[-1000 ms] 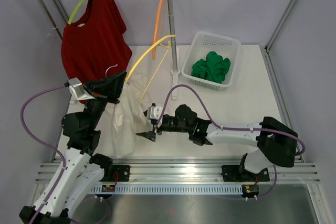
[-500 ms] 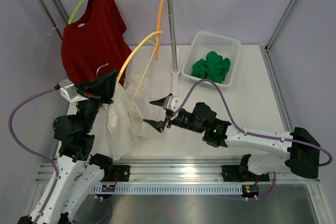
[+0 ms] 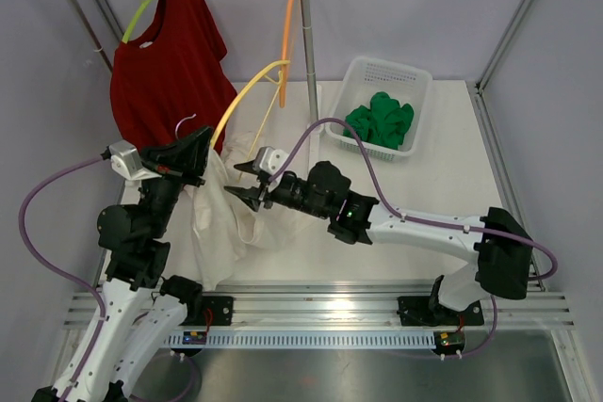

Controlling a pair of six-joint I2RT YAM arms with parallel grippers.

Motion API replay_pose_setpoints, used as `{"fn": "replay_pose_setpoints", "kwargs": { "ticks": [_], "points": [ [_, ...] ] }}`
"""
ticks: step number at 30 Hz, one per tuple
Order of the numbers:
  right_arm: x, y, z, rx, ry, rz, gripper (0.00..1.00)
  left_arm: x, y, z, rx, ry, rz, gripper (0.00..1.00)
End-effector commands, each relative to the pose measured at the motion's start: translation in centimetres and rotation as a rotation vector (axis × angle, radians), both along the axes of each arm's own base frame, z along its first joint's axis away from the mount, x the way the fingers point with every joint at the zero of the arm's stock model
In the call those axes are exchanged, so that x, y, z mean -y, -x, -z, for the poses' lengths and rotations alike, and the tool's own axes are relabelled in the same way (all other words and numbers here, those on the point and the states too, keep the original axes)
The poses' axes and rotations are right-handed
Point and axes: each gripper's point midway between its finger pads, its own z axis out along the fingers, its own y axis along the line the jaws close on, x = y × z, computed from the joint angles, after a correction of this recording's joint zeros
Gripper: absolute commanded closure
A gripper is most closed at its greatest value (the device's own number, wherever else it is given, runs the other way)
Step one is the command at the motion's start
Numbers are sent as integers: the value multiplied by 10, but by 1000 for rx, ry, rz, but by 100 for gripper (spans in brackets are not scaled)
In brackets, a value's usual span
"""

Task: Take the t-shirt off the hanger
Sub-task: Remove the tshirt from the hanger

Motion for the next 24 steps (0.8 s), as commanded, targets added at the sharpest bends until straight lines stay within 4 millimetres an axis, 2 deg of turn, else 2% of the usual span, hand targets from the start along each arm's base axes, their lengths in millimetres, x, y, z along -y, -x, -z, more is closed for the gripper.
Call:
{"fn": "replay_pose_setpoints", "kwargs": {
  "ticks": [1,3,5,7,8,9,10,15,17,19,20,24],
  "points": [
    [-12,-2,-27,36,-62,-8,44,-12,13,-30,113,43,-39,100],
    [-15,-1,-28,36,-75,-19,47,-12,11,-28,108,42,-43,100],
    [-18,-1,-31,33,-87,-25,60,-11,9,-26,104,37,-41,100],
    [-20,-2,-32,31,-83,-27,76,-9,10,-24,102,35,-31,100],
    [-21,-1,-34,33,-85,-31,94,-8,10,-24,104,35,-28,100],
    [-21,0,-32,35,-81,-40,100,-8,10,-23,103,38,-26,100],
    [-20,6,-37,48,-95,-66,100,-9,9,-22,104,39,-29,100],
    [-14,28,-33,50,-96,-160,100,-11,0,-17,119,54,-60,100],
    [-15,46,-29,61,-66,-243,100,-16,0,-24,162,86,-77,100],
    [-17,60,-22,76,-26,-307,100,-18,-8,-18,164,112,-98,100],
    [-18,67,-23,85,-18,-330,100,-19,-9,-22,188,136,-95,100],
    [-15,67,-10,54,28,-310,100,-22,-18,-29,183,158,-122,100]
  ]
}}
